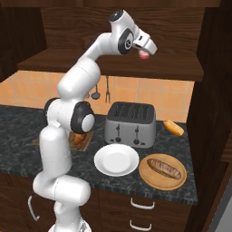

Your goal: From the different types of pastries on the counter, select a croissant and place it on the cutting board. Then retrieve a jar of jam from the cabinet and place it alongside the croissant on the cutting board.

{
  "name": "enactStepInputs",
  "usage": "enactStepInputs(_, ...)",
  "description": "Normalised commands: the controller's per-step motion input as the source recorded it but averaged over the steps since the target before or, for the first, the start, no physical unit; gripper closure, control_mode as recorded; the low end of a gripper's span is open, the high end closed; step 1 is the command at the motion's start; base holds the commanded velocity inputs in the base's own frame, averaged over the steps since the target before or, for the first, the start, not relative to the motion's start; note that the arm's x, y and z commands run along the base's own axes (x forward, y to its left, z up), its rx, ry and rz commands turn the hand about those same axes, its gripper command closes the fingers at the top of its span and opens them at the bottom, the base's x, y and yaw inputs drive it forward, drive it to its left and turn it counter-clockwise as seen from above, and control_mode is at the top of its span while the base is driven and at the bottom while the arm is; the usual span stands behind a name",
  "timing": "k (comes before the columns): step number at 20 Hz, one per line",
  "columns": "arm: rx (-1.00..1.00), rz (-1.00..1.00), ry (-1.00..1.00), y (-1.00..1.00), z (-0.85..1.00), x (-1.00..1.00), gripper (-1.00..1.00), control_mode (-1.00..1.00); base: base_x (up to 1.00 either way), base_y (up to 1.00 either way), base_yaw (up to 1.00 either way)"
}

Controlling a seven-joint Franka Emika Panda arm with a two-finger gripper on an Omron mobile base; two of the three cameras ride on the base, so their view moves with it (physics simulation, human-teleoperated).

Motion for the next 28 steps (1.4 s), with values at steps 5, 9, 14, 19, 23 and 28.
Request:
enactStepInputs(5,0.0,0.0,-0.02,-0.07,0.04,0.0,1.0,-1.0,0.0,0.0,0.0)
enactStepInputs(9,0.0,0.01,-0.18,0.21,0.09,-0.27,1.0,-1.0,0.0,0.0,0.0)
enactStepInputs(14,-0.05,0.1,-0.29,0.07,-0.12,-0.05,1.0,-1.0,0.0,0.0,0.0)
enactStepInputs(19,-0.1,0.21,-0.4,-0.02,-0.54,-0.13,1.0,-1.0,0.0,0.0,0.0)
enactStepInputs(23,-0.05,0.09,-0.5,0.0,0.11,-0.75,1.0,-1.0,0.0,0.0,0.0)
enactStepInputs(28,-0.03,0.08,-0.43,0.0,0.38,-0.98,1.0,-1.0,0.0,0.0,0.0)
